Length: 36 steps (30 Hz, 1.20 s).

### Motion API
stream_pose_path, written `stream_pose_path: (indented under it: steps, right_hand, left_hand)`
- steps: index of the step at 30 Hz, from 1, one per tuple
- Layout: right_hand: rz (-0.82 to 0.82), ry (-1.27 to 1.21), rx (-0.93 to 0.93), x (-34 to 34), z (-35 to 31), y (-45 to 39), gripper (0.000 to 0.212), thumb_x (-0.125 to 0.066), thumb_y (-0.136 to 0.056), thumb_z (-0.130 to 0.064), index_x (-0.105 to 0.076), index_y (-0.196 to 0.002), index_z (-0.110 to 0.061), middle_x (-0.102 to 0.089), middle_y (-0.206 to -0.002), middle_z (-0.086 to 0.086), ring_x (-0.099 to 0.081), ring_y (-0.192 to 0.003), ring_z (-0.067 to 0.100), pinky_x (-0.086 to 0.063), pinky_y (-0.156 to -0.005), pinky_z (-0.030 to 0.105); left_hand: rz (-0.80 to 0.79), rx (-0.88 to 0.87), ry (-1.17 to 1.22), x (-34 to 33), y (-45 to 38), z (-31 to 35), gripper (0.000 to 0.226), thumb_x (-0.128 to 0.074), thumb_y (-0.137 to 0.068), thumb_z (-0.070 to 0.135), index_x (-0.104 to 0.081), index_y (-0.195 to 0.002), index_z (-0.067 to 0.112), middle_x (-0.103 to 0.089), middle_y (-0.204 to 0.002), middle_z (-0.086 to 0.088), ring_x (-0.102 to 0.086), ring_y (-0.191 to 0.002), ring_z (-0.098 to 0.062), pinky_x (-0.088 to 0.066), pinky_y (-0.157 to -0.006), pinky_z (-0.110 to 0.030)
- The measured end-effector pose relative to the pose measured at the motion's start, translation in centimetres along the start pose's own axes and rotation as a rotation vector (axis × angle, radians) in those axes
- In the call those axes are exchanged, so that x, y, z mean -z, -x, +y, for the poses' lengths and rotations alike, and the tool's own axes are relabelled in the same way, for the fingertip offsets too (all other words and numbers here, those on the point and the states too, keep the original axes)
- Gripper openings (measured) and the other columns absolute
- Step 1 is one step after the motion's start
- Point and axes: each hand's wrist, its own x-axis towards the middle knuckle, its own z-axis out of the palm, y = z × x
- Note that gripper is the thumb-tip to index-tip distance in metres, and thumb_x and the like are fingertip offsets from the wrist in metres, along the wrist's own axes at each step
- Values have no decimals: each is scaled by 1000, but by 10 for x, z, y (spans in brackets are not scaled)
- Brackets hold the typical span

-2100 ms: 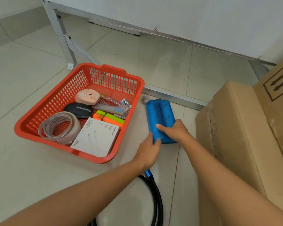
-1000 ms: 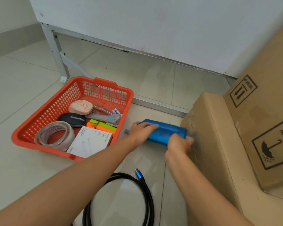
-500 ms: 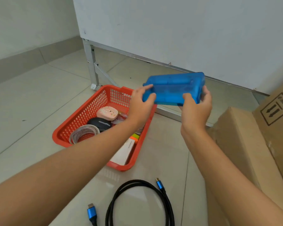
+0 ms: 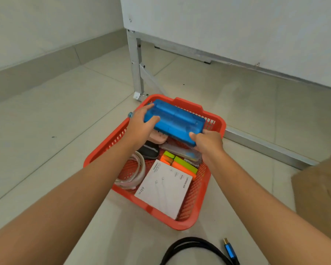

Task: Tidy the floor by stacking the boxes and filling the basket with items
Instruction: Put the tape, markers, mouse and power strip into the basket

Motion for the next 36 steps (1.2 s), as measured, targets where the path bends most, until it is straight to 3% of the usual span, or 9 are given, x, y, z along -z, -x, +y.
stream_pose_path:
  steps: [7,12,15,18,22,24,27,31,36]
  right_hand:
    - [87,219,66,-10,8,-24,35,-51,-95,-25,-56,-121,-2,-61,-117,12,-59,-104,30,-45,-78,32]
    - [30,332,141,-5,13,-24,24,-41,-91,-1,-51,-113,-4,-49,-100,7,-51,-79,18,-31,-50,21]
    - [-103,390,194,-3,15,-21,56,-40,-89,2,-30,-144,-4,-44,-135,12,-48,-111,23,-45,-76,25]
    - [-141,368,280,1,9,-11,68,-40,-89,3,-17,-151,-12,-19,-157,8,-24,-142,24,-26,-114,32]
    - [-18,241,399,17,5,3,58,-45,-82,4,-42,-138,-11,-48,-136,9,-48,-123,23,-39,-107,36]
    - [66,221,386,32,4,16,47,-46,-81,4,-49,-127,-8,-54,-125,12,-54,-112,24,-41,-97,25]
    - [136,271,335,58,14,40,39,-49,-81,0,-50,-119,-6,-53,-121,17,-53,-110,29,-40,-90,27]
    - [45,471,178,87,44,80,38,-48,-87,-7,-43,-125,-5,-44,-129,17,-50,-113,31,-40,-84,29]
    - [-202,766,-39,110,81,116,50,-46,-92,-13,-31,-138,0,-40,-137,18,-46,-122,32,-41,-89,31]
  left_hand:
    - [-69,32,18,-22,-33,-11,38,-46,-95,27,-48,-132,19,-42,-141,-5,-44,-124,-17,-39,-102,-30]
    - [-210,28,-157,-30,-30,-21,46,-43,-96,37,-40,-140,26,-1,-158,3,-12,-144,-16,-17,-114,-35]
    - [-183,23,-266,-31,-27,-16,48,-39,-97,39,-36,-143,23,-1,-158,1,-11,-144,-18,-15,-117,-39]
    - [-168,-33,-404,-35,-14,-12,48,-39,-97,37,-36,-142,21,-13,-157,-4,-14,-144,-22,-12,-117,-49]
    - [-283,-138,-478,-48,19,-3,47,-39,-97,36,-39,-140,19,-24,-154,-4,-17,-144,-19,-11,-118,-46]
    - [-320,-197,-497,-53,38,5,44,-40,-97,35,-43,-138,17,-31,-150,-4,-24,-141,-18,-15,-116,-49]
    - [-329,-332,-502,-58,69,21,40,-43,-96,31,-48,-131,13,-43,-141,-6,-35,-133,-19,-23,-112,-45]
    - [-259,-551,-360,-54,120,40,33,-48,-91,26,-58,-115,8,-54,-117,-7,-50,-110,-16,-38,-96,-29]
    - [-294,-648,-342,-36,176,40,11,-55,-90,17,-62,-96,11,-52,-93,1,-46,-86,-6,-34,-77,-11]
